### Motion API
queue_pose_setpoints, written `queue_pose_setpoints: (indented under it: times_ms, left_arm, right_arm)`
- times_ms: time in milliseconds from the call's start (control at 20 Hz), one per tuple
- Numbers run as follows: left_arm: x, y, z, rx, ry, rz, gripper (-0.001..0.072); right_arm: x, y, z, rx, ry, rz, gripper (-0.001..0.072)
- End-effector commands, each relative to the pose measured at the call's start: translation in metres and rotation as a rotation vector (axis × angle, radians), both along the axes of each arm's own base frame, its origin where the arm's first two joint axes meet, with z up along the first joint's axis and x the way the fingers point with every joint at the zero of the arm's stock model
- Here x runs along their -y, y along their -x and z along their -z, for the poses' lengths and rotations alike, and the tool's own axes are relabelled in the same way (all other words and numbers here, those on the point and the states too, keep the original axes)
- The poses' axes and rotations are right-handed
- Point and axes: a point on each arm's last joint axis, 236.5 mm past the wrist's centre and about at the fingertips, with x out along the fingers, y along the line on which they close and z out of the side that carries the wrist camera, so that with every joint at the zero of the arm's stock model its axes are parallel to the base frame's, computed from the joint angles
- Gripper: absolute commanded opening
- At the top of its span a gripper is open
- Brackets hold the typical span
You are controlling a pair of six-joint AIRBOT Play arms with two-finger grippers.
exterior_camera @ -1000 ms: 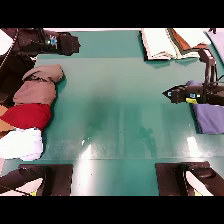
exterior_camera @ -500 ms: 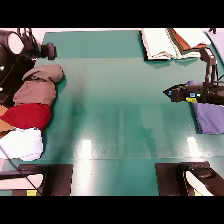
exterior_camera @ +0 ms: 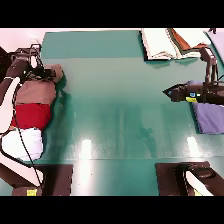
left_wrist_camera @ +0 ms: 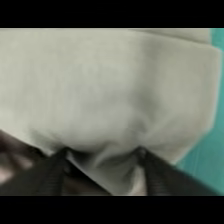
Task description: Fold the shirts.
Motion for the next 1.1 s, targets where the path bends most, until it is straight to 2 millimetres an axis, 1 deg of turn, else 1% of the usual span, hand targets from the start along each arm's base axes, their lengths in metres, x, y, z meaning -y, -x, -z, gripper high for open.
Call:
queue_pose_setpoints:
  times_ms: [0,50,100,150,200,250,300,350,400,450,500,550,600,650,700,750,850,900,1000,1050]
  left_arm:
    - [-0.007,-0.013,-0.018,0.052,-0.013,-0.001,0.0043]
    - [-0.008,-0.018,-0.043,0.098,-0.021,0.005,0.0031]
    - [-0.006,-0.024,-0.076,0.16,-0.029,0.015,0.0031]
    - [-0.003,-0.027,-0.122,0.247,-0.028,0.019,0.0031]
    - [0.002,-0.025,-0.17,0.337,-0.026,0.025,0.0031]
    - [0.012,-0.016,-0.226,0.439,-0.021,0.046,0.003]
    - [0.023,-0.001,-0.277,0.527,-0.026,0.082,0.0031]
    - [0.038,0.022,-0.328,0.611,-0.034,0.128,0.003]
    - [0.053,0.046,-0.367,0.677,-0.041,0.17,0.003]
    - [0.068,0.073,-0.403,0.745,-0.049,0.212,0.003]
    - [0.083,0.097,-0.429,0.797,-0.037,0.243,0.003]
    - [0.099,0.121,-0.447,0.832,-0.02,0.28,0.003]
    - [0.116,0.139,-0.456,0.841,0.001,0.32,0.003]
    - [0.136,0.155,-0.457,0.828,0.027,0.371,0.003]
    - [0.158,0.166,-0.452,0.798,0.052,0.425,0.003]
    - [0.185,0.174,-0.44,0.748,0.078,0.491,0.003]
    - [0.241,0.187,-0.404,0.634,0.115,0.63,0.003]
    - [0.271,0.192,-0.381,0.573,0.123,0.699,0.003]
    - [0.324,0.2,-0.327,0.45,0.093,0.847,0.0032]
    - [0.345,0.206,-0.301,0.388,0.093,0.9,0.0046]
  right_arm:
    - [0.0,-0.007,-0.01,0.038,-0.013,0.016,0.0018]
    - [0.0,-0.009,-0.02,0.062,-0.014,0.017,0.0019]
    - [0.0,-0.012,-0.034,0.094,-0.016,0.018,0.0018]
    - [0.001,-0.016,-0.054,0.141,-0.019,0.02,0.0018]
    - [0.001,-0.019,-0.076,0.196,-0.023,0.023,0.0018]
    - [0.002,-0.021,-0.098,0.25,-0.022,0.029,0.0018]
    - [0.003,-0.022,-0.12,0.303,-0.024,0.033,0.0018]
    - [0.004,-0.022,-0.144,0.359,-0.028,0.038,0.0018]
    - [0.005,-0.022,-0.165,0.412,-0.034,0.044,0.0018]
    - [0.006,-0.021,-0.183,0.455,-0.038,0.049,0.0018]
    - [0.006,-0.018,-0.198,0.489,-0.04,0.049,0.0018]
    - [0.006,-0.015,-0.212,0.52,-0.042,0.049,0.0018]
    - [0.006,-0.012,-0.225,0.549,-0.044,0.049,0.0018]
    - [0.007,-0.009,-0.235,0.573,-0.045,0.049,0.0018]
    - [0.007,-0.006,-0.245,0.595,-0.047,0.049,0.0019]
    - [0.007,-0.004,-0.251,0.611,-0.048,0.049,0.0018]
    - [0.007,0.0,-0.263,0.637,-0.049,0.048,0.0018]
    - [0.007,0.002,-0.267,0.647,-0.05,0.048,0.0018]
    - [0.007,0.004,-0.272,0.658,-0.051,0.047,0.0018]
    - [0.007,0.005,-0.274,0.663,-0.054,0.047,0.0018]
